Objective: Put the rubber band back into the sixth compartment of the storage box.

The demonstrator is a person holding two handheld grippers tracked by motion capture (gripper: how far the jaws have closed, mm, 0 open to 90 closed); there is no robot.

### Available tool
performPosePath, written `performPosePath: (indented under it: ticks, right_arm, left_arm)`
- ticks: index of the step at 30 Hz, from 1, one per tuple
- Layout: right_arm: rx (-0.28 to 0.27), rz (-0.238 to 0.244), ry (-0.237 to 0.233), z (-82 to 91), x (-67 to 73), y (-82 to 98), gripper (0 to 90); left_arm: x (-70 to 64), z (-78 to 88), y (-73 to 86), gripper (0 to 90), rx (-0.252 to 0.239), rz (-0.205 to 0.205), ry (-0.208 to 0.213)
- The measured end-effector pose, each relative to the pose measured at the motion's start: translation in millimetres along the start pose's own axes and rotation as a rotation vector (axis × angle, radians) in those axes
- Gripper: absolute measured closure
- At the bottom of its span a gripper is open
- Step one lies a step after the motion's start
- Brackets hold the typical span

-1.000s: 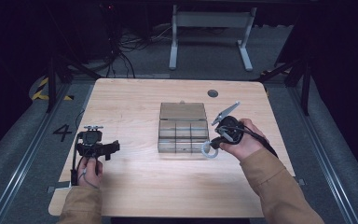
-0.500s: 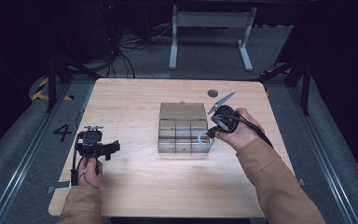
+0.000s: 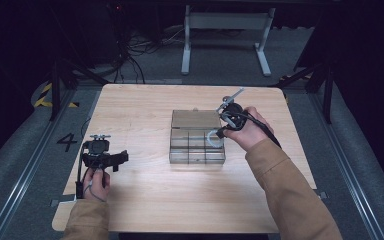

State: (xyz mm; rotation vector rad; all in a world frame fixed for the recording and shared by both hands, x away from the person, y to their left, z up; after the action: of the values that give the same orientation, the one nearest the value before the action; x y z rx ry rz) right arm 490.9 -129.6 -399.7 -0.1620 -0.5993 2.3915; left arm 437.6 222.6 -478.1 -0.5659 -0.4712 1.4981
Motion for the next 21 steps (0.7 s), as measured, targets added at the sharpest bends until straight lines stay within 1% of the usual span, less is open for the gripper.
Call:
performPosePath:
  ticks: [2, 6, 13, 17, 20, 21]
  right_arm:
    - [-0.005, -0.016, 0.005, -2.5, -2.5, -1.4, 83.1]
    - [0.009, -0.037, 0.019, -6.5, -5.3, -1.5, 83.1]
    - [0.039, -0.035, 0.027, -16.6, -5.2, -0.5, 83.1]
    - [0.05, -0.034, 0.024, -21.5, -5.0, 0.2, 83.1]
    - [0.069, -0.039, 0.017, -26.3, -3.8, 2.2, 83.1]
    - [0.072, -0.034, 0.015, -27.4, -3.5, 2.6, 83.1]
  left_arm:
    - [-0.1, 0.0, 0.0, 16.0, 0.0, 0.0, 0.0]
    - [-0.1, 0.0, 0.0, 16.0, 0.0, 0.0, 0.0]
    - [-0.3, 0.1, 0.0, 16.0, 0.0, -0.001, 0.0]
    - [-0.2, 0.2, -0.1, 16.0, -0.001, 0.0, 0.0]
    - [-0.1, 0.2, -0.1, 16.0, 0.0, -0.001, 0.001]
    - [-0.1, 0.1, -0.1, 16.0, -0.001, 0.0, 0.0]
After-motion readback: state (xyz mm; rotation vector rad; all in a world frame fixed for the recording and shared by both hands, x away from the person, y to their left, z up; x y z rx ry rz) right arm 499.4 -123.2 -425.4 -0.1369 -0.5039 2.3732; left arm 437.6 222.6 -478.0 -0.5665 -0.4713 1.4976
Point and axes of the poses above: each handheld gripper's, and its own axes: z roughly backward along the jaws, y roughly out of its underside, x roughly to its left, the point moved 8 cm from there along -z, roughly forward along the jaws, and after that the axes turned 2 degrees about -y, right-handed, at the moved point
